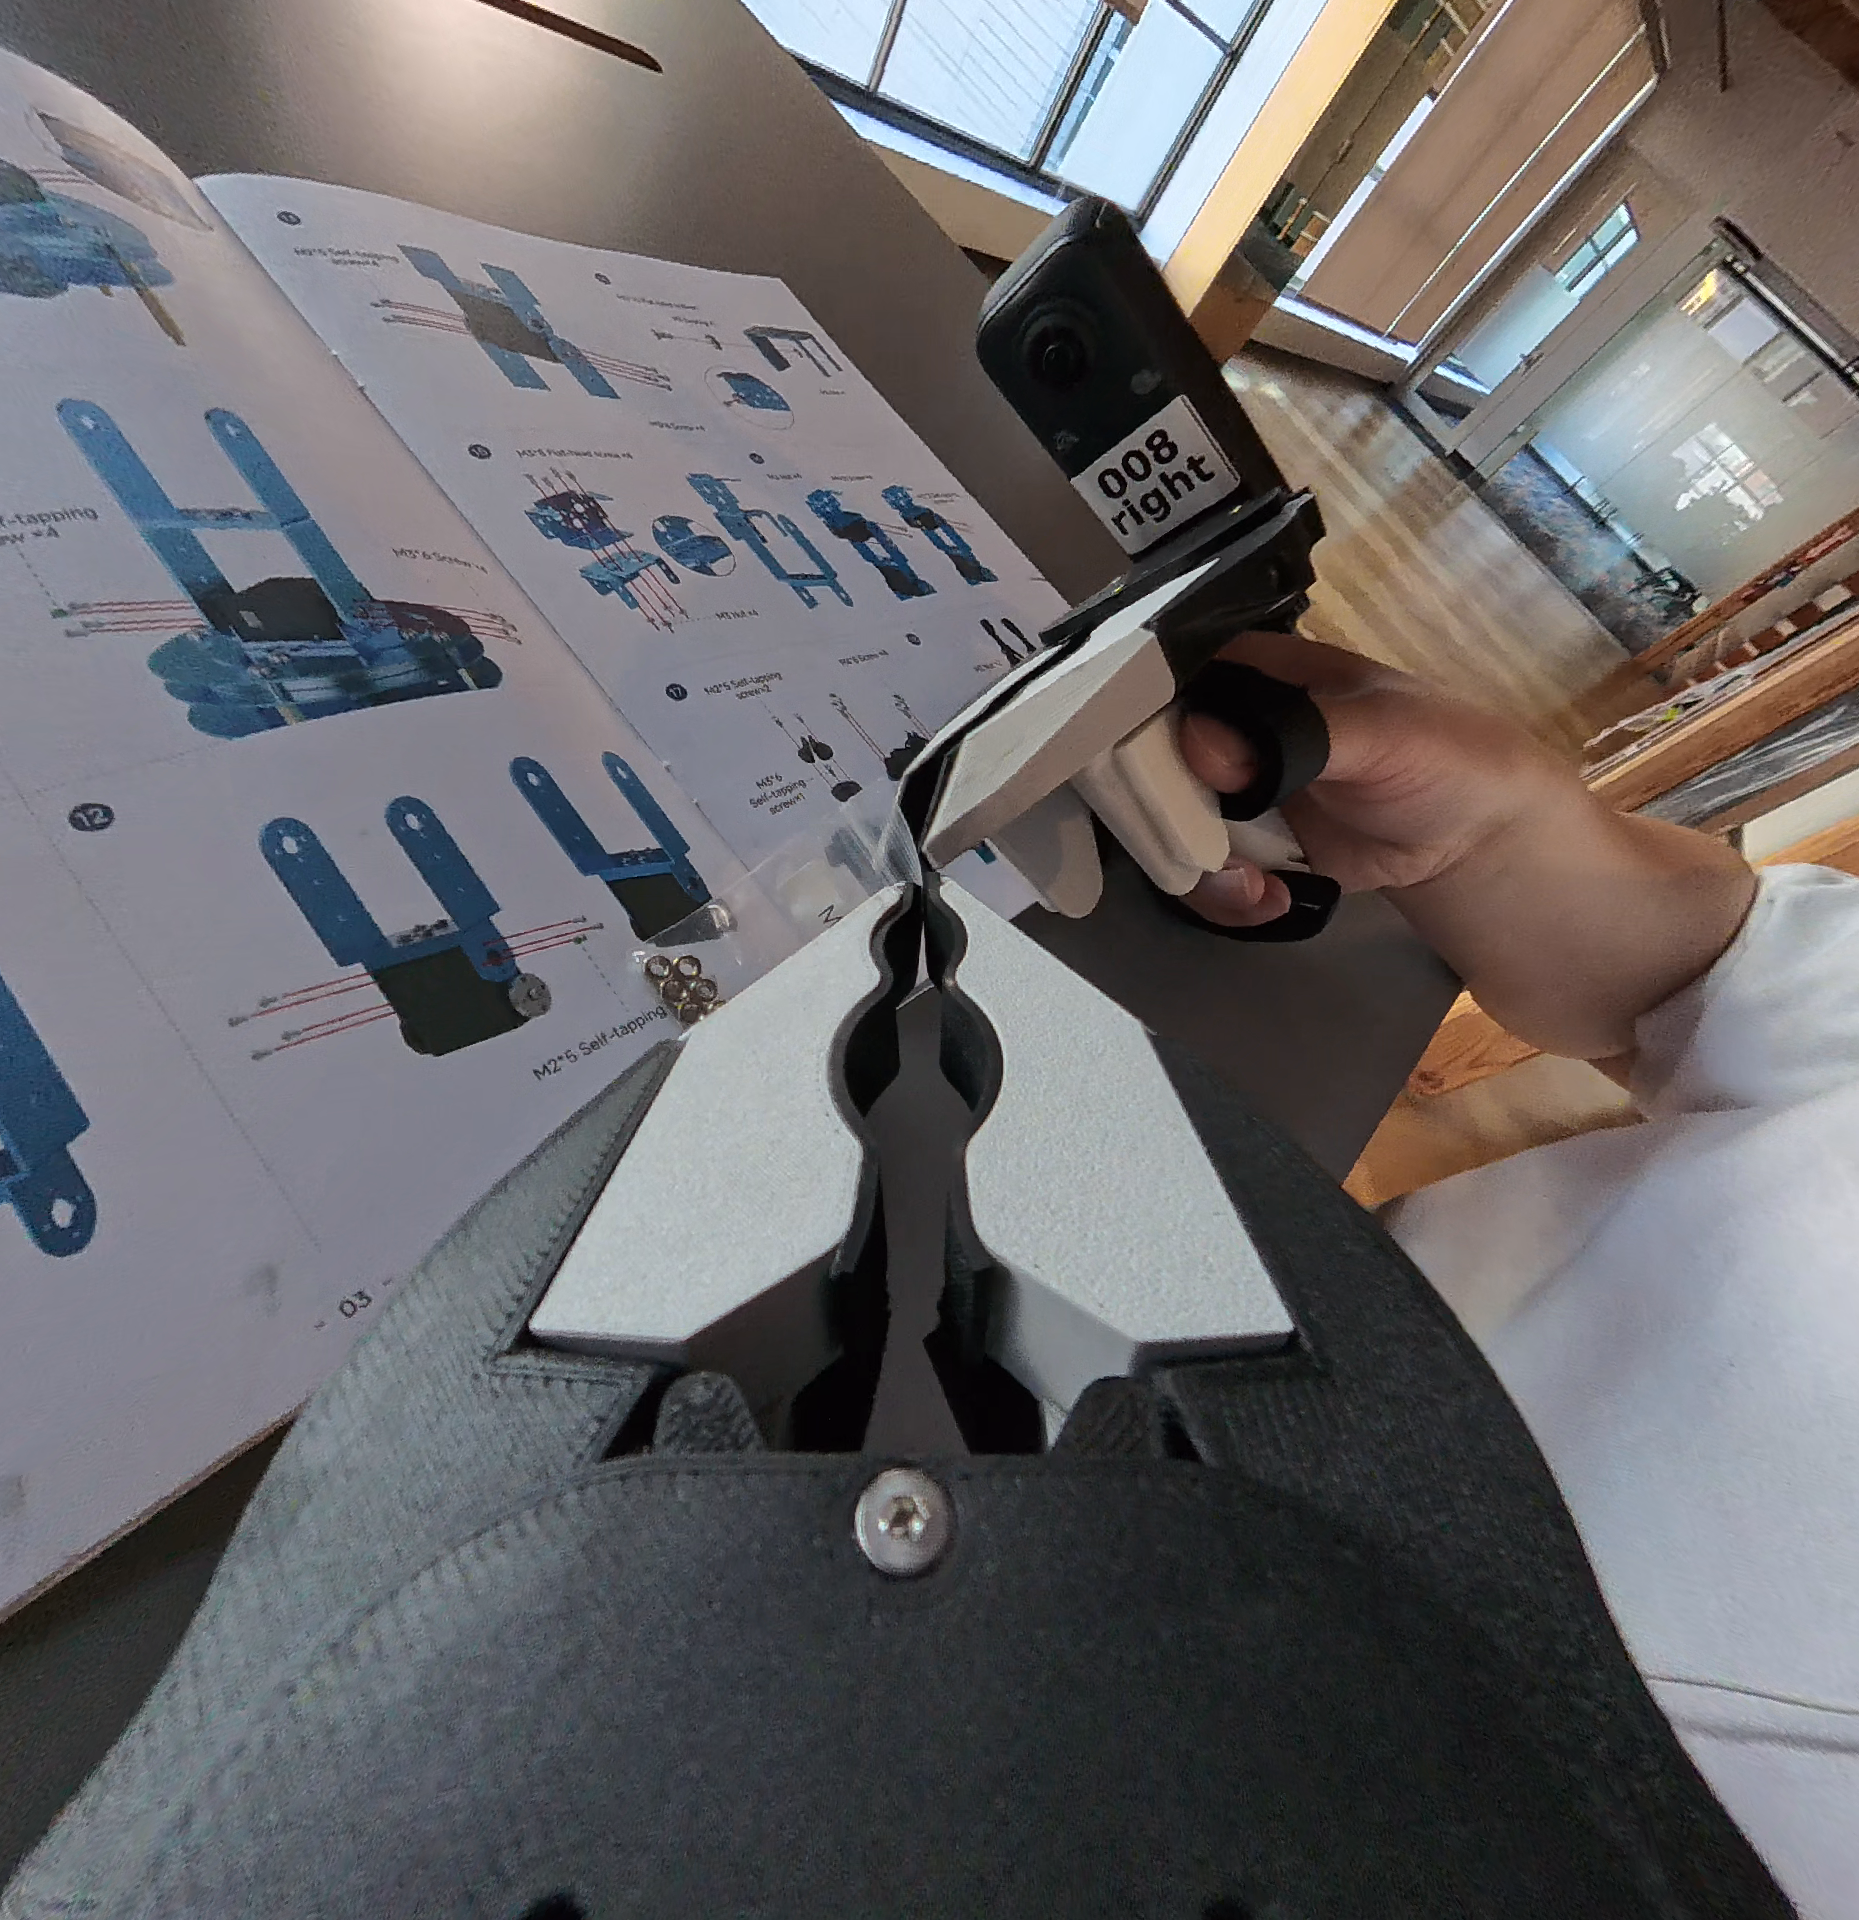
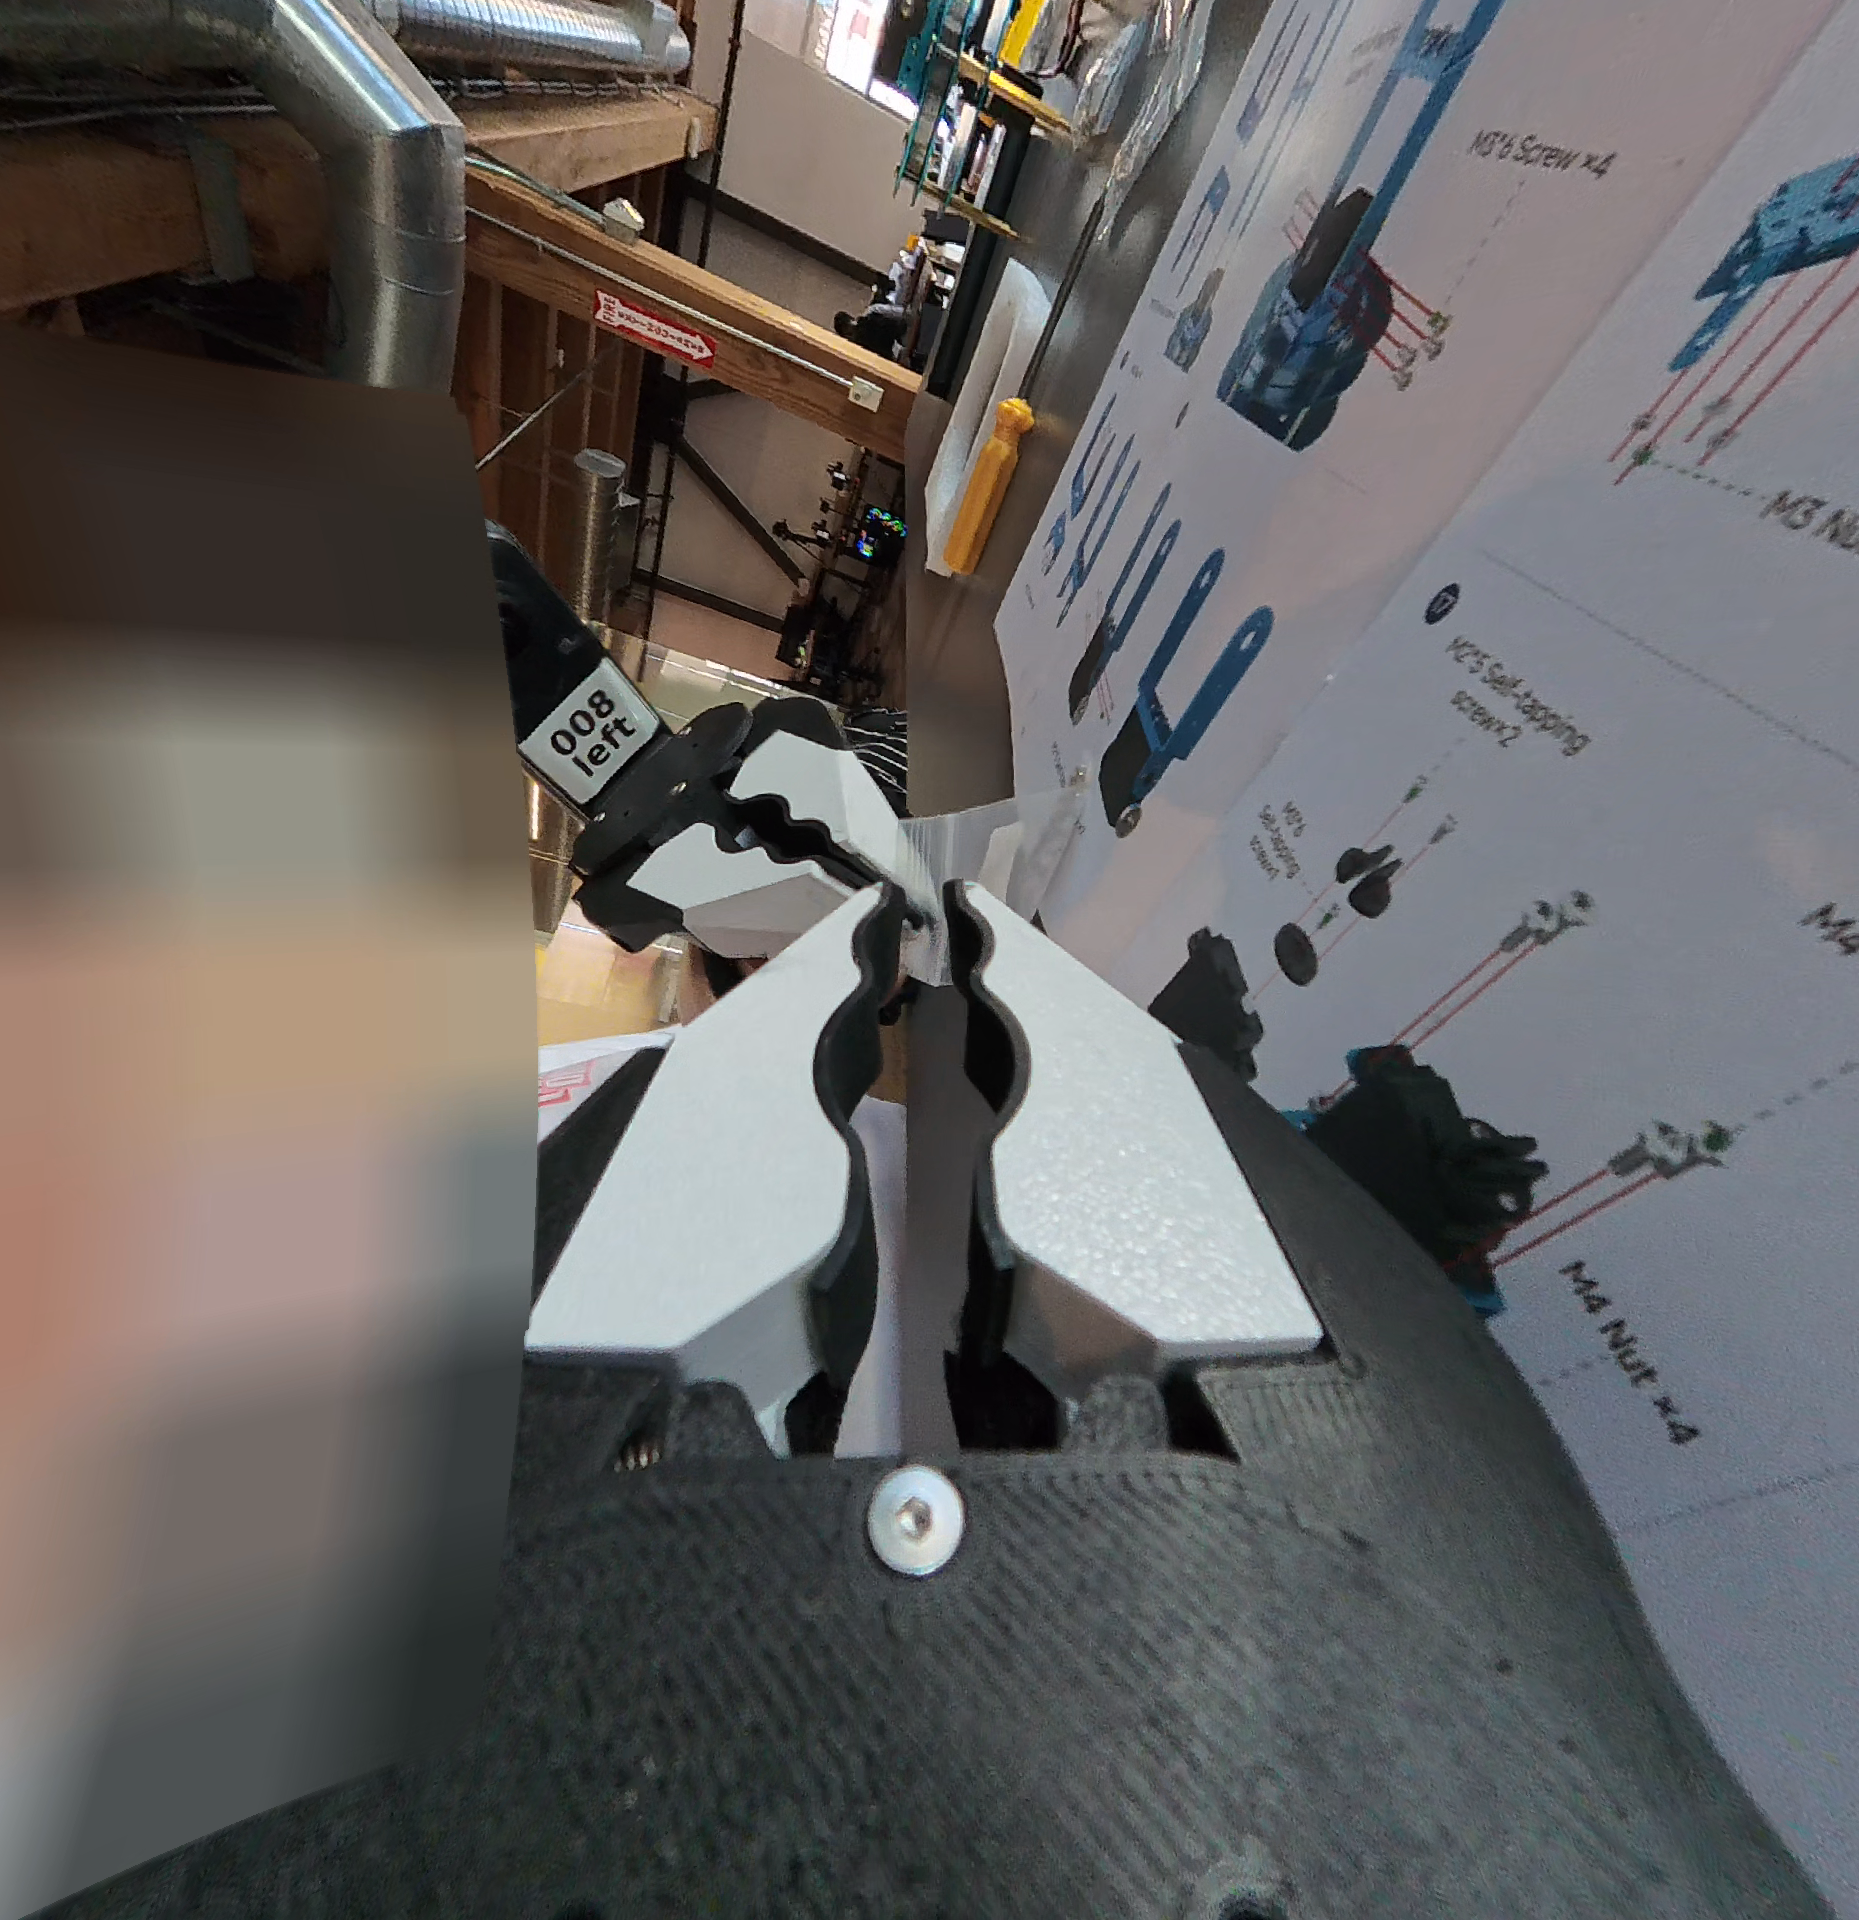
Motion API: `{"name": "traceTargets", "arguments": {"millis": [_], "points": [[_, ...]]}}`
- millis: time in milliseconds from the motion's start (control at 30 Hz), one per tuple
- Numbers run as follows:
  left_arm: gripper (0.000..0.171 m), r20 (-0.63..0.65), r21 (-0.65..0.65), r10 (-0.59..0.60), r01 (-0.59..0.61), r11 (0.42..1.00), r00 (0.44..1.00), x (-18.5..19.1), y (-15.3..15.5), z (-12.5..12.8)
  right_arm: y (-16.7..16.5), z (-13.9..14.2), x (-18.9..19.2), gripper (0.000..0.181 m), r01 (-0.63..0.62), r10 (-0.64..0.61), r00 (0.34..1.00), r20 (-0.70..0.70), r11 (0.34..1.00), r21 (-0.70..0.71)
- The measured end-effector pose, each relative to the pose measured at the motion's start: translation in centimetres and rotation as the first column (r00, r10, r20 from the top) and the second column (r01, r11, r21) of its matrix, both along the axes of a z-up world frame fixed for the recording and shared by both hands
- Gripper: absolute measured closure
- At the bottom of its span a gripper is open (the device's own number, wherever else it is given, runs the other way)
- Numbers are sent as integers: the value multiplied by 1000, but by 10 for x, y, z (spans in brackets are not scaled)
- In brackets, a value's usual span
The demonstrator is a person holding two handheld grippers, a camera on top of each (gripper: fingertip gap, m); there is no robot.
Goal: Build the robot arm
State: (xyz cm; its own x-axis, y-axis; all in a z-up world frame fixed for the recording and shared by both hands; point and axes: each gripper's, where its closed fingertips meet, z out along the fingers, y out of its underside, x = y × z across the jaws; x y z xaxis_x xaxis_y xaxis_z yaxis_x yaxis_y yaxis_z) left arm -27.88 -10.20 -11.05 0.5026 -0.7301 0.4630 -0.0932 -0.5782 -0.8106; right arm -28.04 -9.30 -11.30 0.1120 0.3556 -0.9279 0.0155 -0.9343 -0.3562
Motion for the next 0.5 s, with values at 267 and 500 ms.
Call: {"name": "traceTargets", "arguments": {"millis": [267,500], "points": [[171,-54,50,13,-10,999,998,2,1,-2,1,1,0,175,8,-8,1000,4,1000,12],[171,-28,16,5,-4,1000,1000,2,1,-3,1,2,0,178,7,-7,1000,-15,1000,3]]}}
